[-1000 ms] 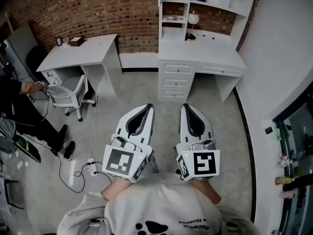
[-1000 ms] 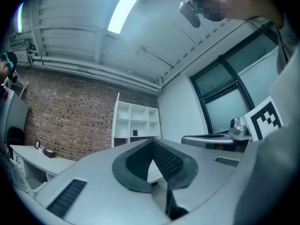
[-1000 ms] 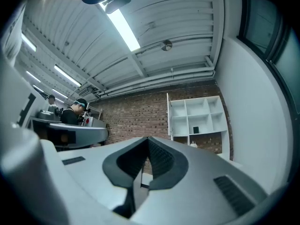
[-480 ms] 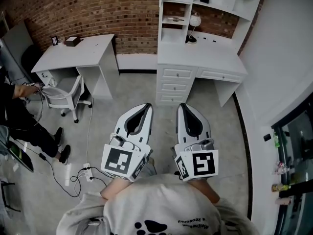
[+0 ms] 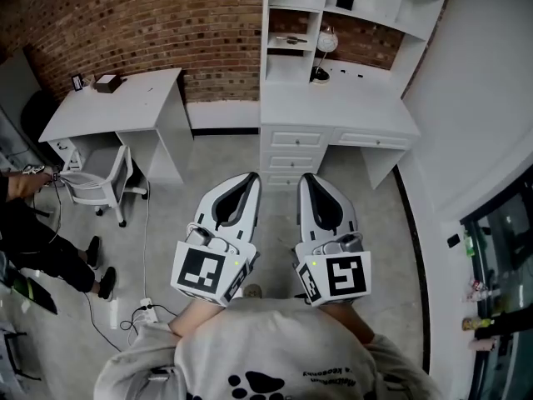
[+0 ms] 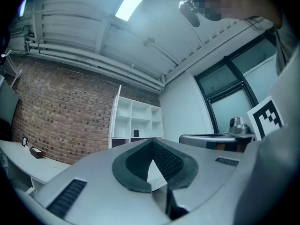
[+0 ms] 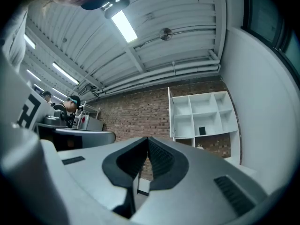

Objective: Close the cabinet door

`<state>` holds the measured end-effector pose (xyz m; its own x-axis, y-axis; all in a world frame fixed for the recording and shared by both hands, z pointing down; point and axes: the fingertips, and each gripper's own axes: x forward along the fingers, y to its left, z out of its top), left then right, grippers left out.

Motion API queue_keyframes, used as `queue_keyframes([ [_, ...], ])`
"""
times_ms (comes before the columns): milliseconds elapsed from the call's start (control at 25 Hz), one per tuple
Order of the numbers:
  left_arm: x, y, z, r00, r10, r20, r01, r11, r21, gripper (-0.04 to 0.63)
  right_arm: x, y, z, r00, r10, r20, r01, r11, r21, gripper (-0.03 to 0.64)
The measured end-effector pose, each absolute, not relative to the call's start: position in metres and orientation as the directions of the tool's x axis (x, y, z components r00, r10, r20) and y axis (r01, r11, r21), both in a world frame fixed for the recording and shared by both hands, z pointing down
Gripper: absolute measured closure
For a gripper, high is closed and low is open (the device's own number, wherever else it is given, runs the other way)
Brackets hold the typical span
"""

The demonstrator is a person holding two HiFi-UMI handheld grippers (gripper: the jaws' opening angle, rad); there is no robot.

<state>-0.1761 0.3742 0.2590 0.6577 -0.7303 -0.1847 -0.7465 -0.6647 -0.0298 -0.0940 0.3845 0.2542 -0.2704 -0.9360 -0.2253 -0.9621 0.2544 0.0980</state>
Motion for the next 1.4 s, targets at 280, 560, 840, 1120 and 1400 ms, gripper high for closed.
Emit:
queue_keyframes([
  [280, -0.173, 0.324, 0.268, 0.685, -0.707, -0.174, -0.723, -0.690, -0.041, 0.588, -0.093, 0.337, 0.263, -0.237, -0.947, -0.219, -0.970, 0.220, 0.101, 0.598],
  [560, -0.180, 0.290, 0.274, 0.697, -0.702, -0.146, -0.712, -0.702, -0.025, 0.588, -0.098, 0.307, 0.268, -0.206, -0.956, -0.209, -0.977, 0.191, 0.089, 0.598],
  [840, -0.182, 0.273, 0.283, 0.707, -0.693, -0.140, -0.701, -0.714, -0.009, 0.588, -0.101, 0.291, 0.272, -0.201, -0.958, -0.206, -0.979, 0.187, 0.086, 0.598],
  [1120, -0.186, 0.254, 0.295, 0.705, -0.696, -0.135, -0.702, -0.712, 0.003, 0.588, -0.107, 0.272, 0.277, -0.220, -0.953, -0.210, -0.975, 0.206, 0.086, 0.598],
  [1400, -0.177, 0.220, 0.295, 0.699, -0.700, -0.147, -0.707, -0.707, 0.000, 0.588, -0.100, 0.236, 0.281, -0.228, -0.951, -0.210, -0.973, 0.216, 0.081, 0.598],
])
